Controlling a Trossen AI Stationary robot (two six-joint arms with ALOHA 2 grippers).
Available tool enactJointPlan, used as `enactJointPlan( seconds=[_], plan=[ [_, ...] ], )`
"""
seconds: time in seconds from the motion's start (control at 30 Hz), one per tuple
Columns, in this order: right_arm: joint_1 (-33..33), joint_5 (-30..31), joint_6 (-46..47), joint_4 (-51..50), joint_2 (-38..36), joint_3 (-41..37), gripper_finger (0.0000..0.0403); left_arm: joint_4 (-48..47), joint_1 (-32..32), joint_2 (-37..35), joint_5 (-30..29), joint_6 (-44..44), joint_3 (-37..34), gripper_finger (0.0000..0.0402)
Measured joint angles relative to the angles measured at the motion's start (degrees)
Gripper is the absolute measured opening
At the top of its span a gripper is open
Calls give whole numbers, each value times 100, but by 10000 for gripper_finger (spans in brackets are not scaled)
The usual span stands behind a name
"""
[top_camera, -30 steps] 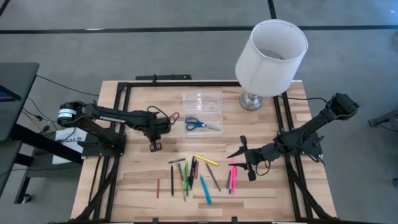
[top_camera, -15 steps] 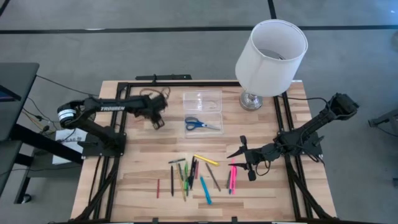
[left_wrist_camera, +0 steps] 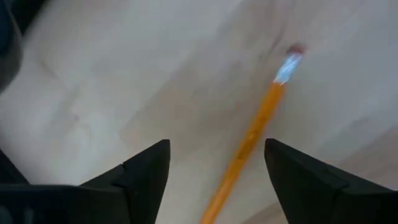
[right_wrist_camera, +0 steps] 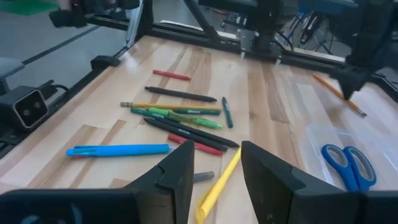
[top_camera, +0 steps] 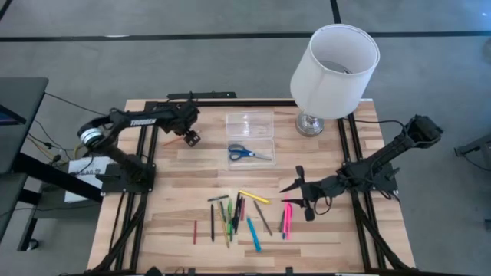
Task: Pick & place school supplies into a supply box
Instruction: Put the orange pencil into the supply box
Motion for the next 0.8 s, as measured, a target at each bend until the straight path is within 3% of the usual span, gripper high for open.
enactJointPlan(
  seconds=[0.17,0.8],
  plan=[
    [-109,0,2,-82,0,0,127,9,68,446,16,109,76,271],
    [-178,-4,2,-185,0,0,127,-735,255,336,1678,142,221,240]
  ],
)
